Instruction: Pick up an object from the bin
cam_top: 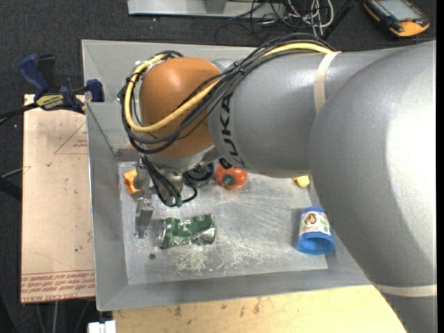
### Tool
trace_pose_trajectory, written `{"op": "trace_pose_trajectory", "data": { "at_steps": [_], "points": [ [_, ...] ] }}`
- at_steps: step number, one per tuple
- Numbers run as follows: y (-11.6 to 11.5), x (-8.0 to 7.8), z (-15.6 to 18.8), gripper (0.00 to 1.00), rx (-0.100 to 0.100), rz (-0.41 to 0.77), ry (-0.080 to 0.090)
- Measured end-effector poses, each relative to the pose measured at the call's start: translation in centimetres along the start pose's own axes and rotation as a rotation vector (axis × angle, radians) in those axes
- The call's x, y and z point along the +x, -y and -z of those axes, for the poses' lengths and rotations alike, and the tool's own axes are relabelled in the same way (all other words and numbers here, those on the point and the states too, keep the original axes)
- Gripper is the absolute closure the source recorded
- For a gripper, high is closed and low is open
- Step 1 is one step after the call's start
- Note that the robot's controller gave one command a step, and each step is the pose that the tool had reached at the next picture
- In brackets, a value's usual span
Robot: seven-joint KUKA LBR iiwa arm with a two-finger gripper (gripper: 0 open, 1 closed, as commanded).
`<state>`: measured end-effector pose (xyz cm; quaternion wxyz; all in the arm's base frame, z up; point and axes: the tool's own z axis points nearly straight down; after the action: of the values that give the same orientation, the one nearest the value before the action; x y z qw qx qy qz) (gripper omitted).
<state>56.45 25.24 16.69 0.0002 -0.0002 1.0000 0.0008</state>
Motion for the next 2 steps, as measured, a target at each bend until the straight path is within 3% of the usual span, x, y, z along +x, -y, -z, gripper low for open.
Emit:
{"op": "trace_pose_trajectory", "data": {
  "at_steps": [1, 2],
  "points": [
    [1.1, -4.7, -5.7, 0.00, -0.004, -0.030, 0.010],
    [2.7, -5.9, -6.2, 0.00, -0.015, -0.038, 0.029]
  ]
}}
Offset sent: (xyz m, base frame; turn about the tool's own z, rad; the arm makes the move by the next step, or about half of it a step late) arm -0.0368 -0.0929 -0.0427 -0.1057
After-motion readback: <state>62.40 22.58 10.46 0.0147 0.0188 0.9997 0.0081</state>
